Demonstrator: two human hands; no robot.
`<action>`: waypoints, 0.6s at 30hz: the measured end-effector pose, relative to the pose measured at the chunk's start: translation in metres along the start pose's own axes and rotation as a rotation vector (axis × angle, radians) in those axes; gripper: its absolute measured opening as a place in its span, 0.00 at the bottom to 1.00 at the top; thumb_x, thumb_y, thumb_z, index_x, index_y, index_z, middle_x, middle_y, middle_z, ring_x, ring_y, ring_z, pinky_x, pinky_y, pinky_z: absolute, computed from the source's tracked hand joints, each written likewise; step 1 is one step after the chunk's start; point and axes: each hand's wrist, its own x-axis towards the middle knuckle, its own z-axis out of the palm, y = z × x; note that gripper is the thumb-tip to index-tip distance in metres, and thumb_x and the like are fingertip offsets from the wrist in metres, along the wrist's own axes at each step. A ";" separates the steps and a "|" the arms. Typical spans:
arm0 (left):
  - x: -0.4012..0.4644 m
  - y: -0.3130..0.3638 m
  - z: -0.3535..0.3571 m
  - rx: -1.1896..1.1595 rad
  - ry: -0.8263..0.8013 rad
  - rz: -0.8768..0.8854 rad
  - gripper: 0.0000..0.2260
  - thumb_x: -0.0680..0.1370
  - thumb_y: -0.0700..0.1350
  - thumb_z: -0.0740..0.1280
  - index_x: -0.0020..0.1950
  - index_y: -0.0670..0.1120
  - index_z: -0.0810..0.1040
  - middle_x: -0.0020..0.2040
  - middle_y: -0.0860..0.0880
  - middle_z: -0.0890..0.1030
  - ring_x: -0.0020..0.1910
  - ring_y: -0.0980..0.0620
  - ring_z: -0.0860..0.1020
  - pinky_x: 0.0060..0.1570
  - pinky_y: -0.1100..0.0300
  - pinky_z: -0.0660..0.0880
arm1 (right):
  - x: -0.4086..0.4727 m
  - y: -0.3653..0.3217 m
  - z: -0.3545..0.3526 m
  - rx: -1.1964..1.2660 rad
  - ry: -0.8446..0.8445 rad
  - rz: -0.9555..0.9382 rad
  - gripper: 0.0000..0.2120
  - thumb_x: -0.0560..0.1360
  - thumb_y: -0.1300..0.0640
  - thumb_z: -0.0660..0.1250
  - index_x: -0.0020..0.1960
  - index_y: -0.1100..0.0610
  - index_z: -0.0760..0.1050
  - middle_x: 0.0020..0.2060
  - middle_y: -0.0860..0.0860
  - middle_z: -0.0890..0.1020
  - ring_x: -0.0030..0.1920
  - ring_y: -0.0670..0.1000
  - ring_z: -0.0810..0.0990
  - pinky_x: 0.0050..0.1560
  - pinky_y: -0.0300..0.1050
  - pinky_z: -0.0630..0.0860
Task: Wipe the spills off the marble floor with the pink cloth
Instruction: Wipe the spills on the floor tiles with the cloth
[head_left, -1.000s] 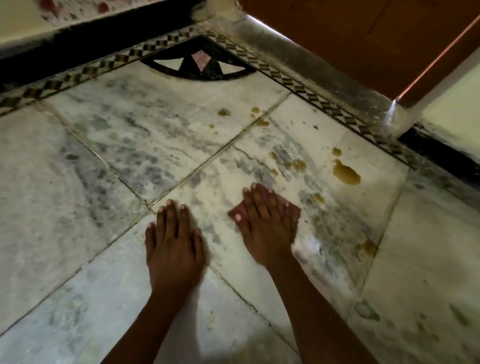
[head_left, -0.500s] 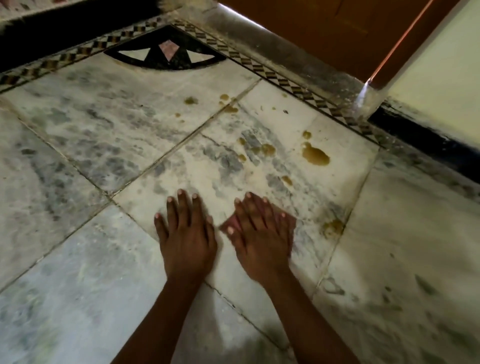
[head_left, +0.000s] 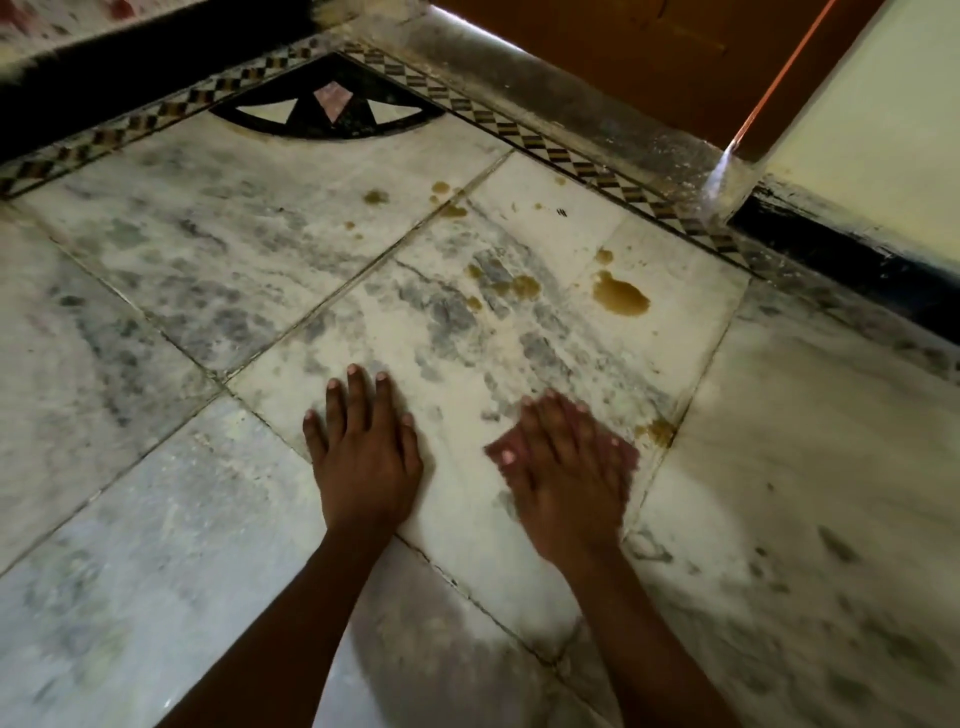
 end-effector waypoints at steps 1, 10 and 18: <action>0.000 -0.001 -0.001 -0.001 -0.009 0.000 0.31 0.85 0.58 0.45 0.88 0.50 0.54 0.89 0.45 0.50 0.89 0.42 0.48 0.85 0.38 0.47 | 0.000 0.019 -0.004 -0.013 -0.007 0.100 0.33 0.84 0.34 0.44 0.86 0.42 0.56 0.87 0.46 0.55 0.87 0.57 0.54 0.84 0.66 0.49; -0.001 0.002 0.002 0.003 0.035 0.015 0.31 0.84 0.57 0.50 0.87 0.48 0.60 0.88 0.42 0.57 0.87 0.39 0.54 0.83 0.35 0.51 | 0.037 0.017 -0.010 0.069 -0.067 0.143 0.32 0.87 0.36 0.46 0.88 0.43 0.47 0.88 0.45 0.44 0.88 0.56 0.41 0.85 0.66 0.40; 0.003 -0.001 0.010 0.007 0.093 0.021 0.31 0.83 0.57 0.54 0.85 0.47 0.64 0.86 0.40 0.61 0.85 0.36 0.59 0.81 0.33 0.54 | 0.061 0.059 -0.021 0.135 -0.057 0.599 0.33 0.87 0.35 0.45 0.88 0.45 0.42 0.88 0.49 0.41 0.87 0.60 0.38 0.83 0.70 0.37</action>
